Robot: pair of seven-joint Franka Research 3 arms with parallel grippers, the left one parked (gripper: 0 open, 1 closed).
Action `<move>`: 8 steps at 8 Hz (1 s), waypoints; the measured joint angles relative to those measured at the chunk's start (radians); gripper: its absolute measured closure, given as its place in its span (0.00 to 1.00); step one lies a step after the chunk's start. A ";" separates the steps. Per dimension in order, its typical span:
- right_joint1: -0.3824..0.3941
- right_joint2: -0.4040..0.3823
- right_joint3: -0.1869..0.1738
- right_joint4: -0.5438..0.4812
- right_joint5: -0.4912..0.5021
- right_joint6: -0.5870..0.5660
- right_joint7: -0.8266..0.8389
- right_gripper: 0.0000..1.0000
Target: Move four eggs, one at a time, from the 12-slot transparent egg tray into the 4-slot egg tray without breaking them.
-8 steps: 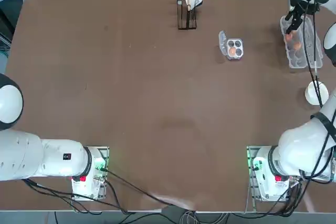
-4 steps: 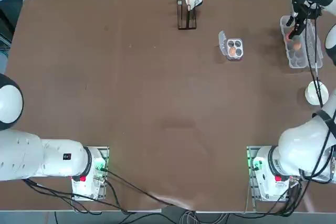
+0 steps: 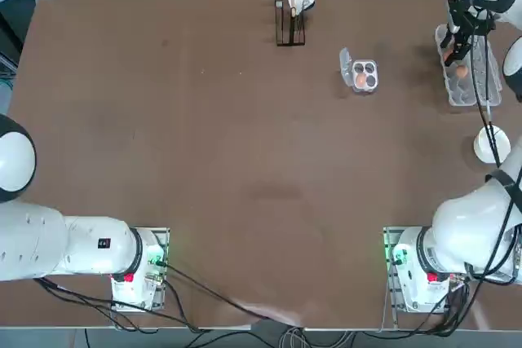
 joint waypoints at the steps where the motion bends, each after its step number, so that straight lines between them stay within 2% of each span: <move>1: -0.002 0.000 0.000 -0.002 0.000 -0.002 -0.009 0.15; 4: -0.010 0.000 0.000 -0.003 0.000 -0.004 -0.048 0.22; 7: -0.020 -0.002 0.001 0.000 0.001 -0.003 -0.090 0.42; 8: -0.023 -0.004 0.002 0.000 0.000 -0.006 -0.112 0.43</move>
